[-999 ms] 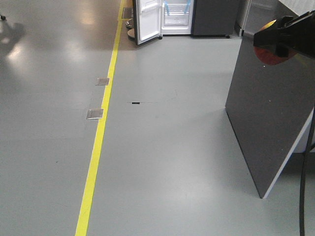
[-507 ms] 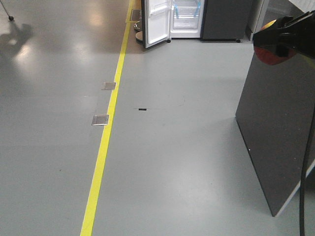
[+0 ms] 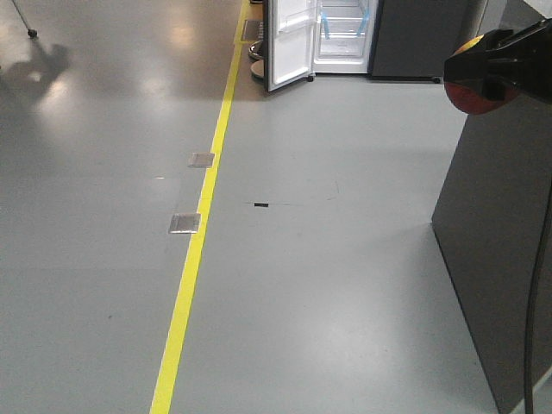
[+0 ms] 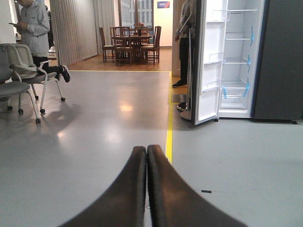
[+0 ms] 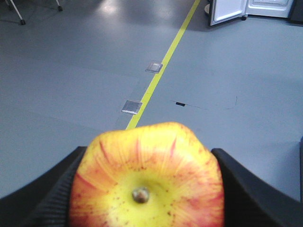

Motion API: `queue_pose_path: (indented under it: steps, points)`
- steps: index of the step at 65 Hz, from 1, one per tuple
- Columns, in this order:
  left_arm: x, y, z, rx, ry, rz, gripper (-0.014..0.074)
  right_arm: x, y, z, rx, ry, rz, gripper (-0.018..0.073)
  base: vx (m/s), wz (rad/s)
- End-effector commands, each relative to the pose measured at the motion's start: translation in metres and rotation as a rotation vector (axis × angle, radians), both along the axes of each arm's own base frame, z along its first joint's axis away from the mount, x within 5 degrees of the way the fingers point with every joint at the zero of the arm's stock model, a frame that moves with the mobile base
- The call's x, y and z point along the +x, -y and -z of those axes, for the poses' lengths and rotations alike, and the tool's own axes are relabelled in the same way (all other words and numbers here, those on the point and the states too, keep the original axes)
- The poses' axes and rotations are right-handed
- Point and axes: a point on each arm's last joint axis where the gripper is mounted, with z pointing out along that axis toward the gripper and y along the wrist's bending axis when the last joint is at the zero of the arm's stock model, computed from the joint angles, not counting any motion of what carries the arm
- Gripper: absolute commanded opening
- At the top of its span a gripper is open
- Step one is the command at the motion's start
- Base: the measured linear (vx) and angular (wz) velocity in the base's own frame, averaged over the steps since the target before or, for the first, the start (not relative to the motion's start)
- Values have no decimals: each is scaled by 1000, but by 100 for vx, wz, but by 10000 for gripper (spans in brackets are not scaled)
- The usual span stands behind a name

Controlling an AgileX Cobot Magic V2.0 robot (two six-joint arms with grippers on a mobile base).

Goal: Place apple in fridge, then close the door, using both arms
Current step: 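Drive along the yellow floor line toward the open refrigerator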

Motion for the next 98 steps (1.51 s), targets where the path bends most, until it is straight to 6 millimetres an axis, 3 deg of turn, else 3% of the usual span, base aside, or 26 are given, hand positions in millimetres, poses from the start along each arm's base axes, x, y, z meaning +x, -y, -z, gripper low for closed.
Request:
queue_pose_path:
  steps: [1,98]
  points:
    - [0,1,0,-6,64,19,-6,-6,2,-23,24,116,26,-8,20,5]
    - [0,1,0,-6,64,19,-6,-6,2,-23,24,117,26,-8,22,-2]
